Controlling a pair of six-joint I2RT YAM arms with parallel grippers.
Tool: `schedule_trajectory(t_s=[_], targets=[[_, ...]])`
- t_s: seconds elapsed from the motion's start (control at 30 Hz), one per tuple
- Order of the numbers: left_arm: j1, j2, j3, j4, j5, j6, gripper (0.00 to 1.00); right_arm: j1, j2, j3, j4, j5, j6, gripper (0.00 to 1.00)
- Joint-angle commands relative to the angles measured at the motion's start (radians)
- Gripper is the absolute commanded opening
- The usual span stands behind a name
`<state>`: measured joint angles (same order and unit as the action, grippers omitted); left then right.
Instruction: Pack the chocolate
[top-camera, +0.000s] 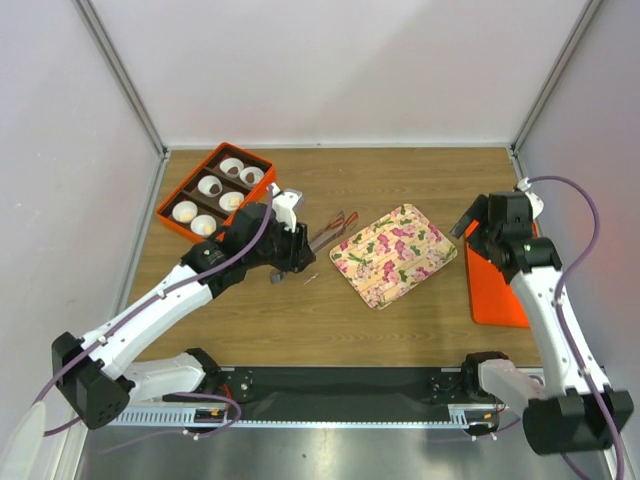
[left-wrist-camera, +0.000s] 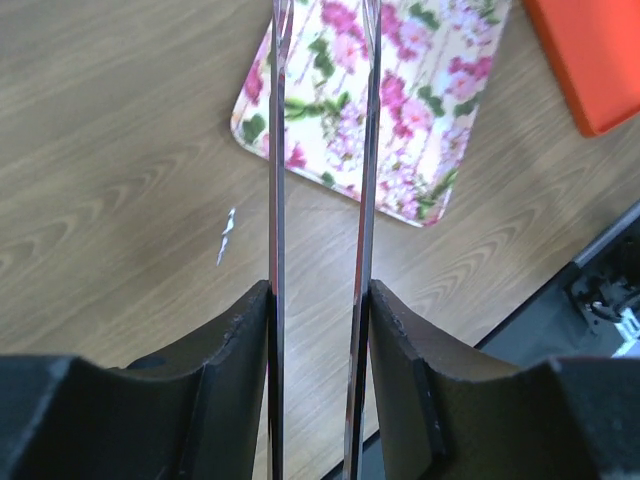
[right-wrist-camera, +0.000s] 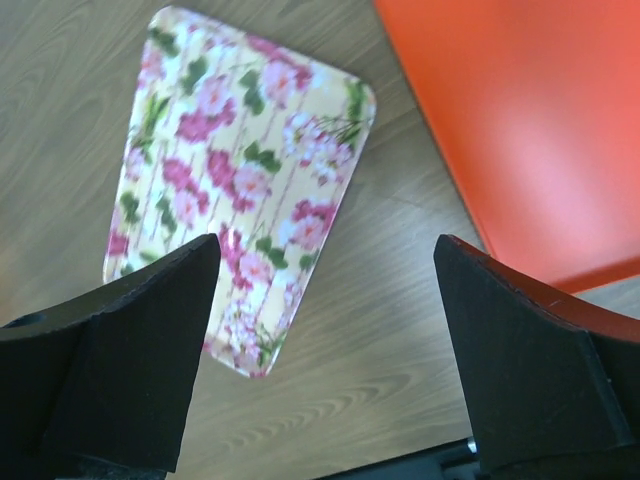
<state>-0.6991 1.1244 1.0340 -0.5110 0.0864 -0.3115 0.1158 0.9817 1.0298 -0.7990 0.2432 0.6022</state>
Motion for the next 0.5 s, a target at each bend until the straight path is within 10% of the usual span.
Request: schedule_trajectory(t_s=[0.0, 0.47], targets=[[-0.007, -0.04, -0.046, 0.069, -0.046, -0.038, 0.46, -0.074, 0.092, 0.056, 0.096, -0.061, 0.004, 0.93], [0.093, 0.326, 0.075, 0.157, -0.369, -0.11, 0.45, -0.087, 0.051, 0.044, 0.103, -0.036, -0.088, 0.94]])
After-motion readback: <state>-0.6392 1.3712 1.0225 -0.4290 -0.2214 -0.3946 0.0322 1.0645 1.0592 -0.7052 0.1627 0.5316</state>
